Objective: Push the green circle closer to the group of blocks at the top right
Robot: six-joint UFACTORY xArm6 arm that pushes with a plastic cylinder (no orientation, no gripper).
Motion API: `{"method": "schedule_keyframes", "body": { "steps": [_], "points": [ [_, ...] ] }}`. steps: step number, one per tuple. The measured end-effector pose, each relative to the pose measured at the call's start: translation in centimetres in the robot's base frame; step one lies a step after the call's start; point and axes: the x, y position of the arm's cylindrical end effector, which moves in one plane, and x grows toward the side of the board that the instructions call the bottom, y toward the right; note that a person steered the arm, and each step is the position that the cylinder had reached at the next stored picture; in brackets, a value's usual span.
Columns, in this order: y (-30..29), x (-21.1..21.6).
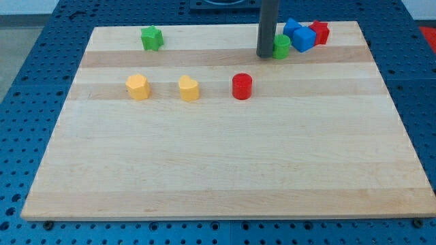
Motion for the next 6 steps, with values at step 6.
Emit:
{"method": "schedule_keyframes", "body": {
  "steps": [6],
  "points": [
    [2.8,1.5]
  ]
}}
